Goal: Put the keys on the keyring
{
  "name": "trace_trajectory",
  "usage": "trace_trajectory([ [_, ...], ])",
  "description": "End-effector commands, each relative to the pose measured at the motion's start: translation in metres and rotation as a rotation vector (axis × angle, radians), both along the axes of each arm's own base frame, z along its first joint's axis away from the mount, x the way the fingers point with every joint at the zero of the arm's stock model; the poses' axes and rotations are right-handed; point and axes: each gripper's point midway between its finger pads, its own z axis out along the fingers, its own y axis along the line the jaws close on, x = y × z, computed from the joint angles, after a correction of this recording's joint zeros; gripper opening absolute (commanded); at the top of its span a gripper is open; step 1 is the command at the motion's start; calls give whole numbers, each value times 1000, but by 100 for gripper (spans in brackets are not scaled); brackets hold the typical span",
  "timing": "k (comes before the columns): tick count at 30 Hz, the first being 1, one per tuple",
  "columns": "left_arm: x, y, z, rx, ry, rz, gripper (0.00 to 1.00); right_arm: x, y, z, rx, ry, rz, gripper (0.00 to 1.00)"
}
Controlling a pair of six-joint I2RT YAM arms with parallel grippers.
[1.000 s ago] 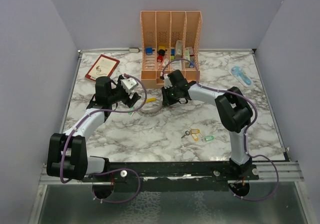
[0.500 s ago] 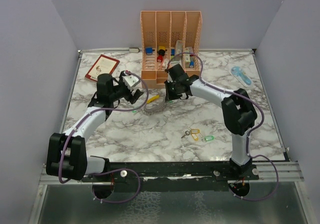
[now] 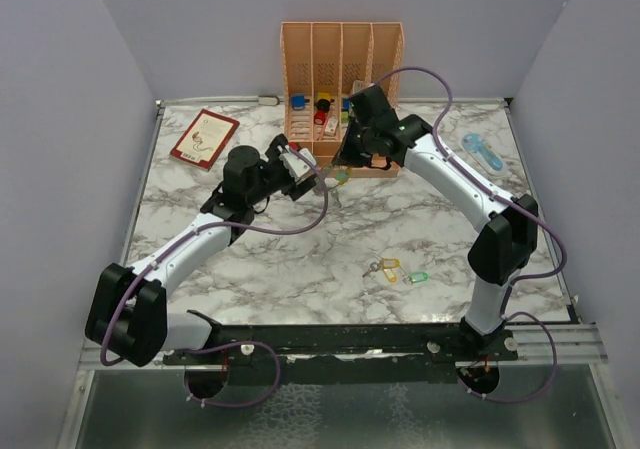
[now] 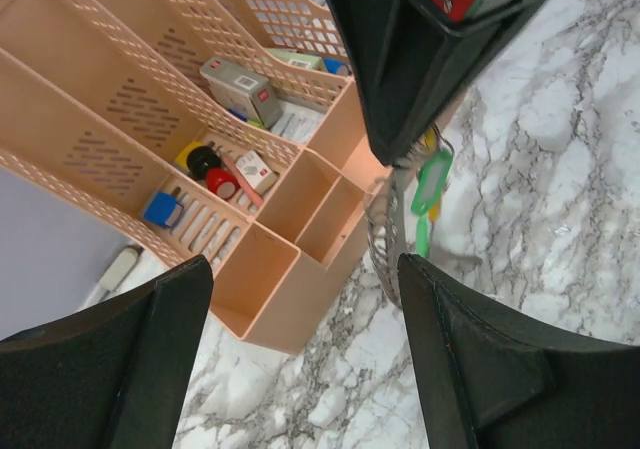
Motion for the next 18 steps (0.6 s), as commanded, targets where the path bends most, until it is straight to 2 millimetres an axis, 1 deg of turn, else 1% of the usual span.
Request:
trace_trajectory([
  [1, 10, 4, 34, -32, -140, 87, 78, -19, -3, 1, 84, 168, -171, 1],
  [4, 10, 0, 34, -48, -170, 99, 78, -30, 2, -6, 138, 285, -248, 1],
  [6, 9, -4, 34, -57, -188, 97, 77, -37, 0, -10, 150, 360, -316, 1],
  [8, 5, -10, 34, -64, -197, 76, 77, -44, -3, -13, 155, 431, -382, 1],
  [11, -2, -20, 33, -74, -195, 45, 77, -50, -1, -14, 186, 502, -450, 1],
  [18, -17, -30, 41, -116, -177, 15, 77, -48, -7, -13, 241, 548, -615, 1],
])
